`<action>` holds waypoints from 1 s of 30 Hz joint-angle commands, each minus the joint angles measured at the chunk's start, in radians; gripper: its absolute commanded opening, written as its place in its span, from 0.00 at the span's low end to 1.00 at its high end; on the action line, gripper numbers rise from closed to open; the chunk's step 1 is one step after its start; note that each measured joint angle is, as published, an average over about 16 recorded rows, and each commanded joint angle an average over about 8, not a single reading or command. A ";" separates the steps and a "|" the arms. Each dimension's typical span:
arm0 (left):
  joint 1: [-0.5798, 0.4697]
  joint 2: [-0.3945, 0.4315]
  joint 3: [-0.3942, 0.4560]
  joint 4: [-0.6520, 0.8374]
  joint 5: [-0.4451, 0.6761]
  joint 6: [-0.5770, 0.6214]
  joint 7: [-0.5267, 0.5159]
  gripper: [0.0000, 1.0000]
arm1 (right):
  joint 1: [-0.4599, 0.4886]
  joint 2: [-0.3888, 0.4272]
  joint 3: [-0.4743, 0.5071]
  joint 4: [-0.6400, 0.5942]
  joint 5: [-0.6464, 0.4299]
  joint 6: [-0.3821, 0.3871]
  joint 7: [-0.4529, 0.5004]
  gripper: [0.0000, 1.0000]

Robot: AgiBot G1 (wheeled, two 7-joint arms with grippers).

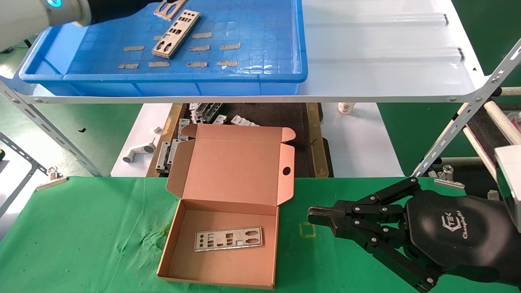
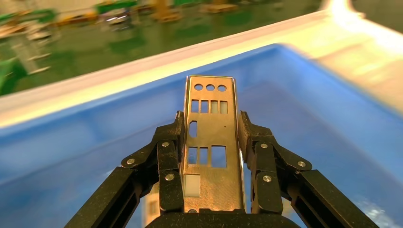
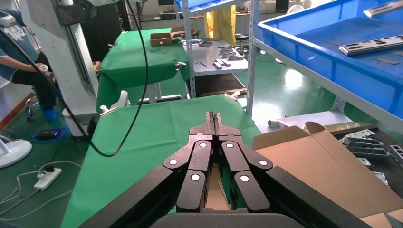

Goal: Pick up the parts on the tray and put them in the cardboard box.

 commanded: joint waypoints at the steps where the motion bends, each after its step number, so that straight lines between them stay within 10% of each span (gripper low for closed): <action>1: -0.009 -0.021 -0.003 -0.013 -0.006 0.074 0.011 0.00 | 0.000 0.000 0.000 0.000 0.000 0.000 0.000 0.00; 12: 0.014 -0.152 0.013 -0.137 -0.030 0.626 0.190 0.00 | 0.000 0.000 0.000 0.000 0.000 0.000 0.000 0.00; 30: 0.332 -0.246 0.379 -0.583 -0.116 0.643 0.324 0.00 | 0.000 0.000 0.000 0.000 0.000 0.000 0.000 0.00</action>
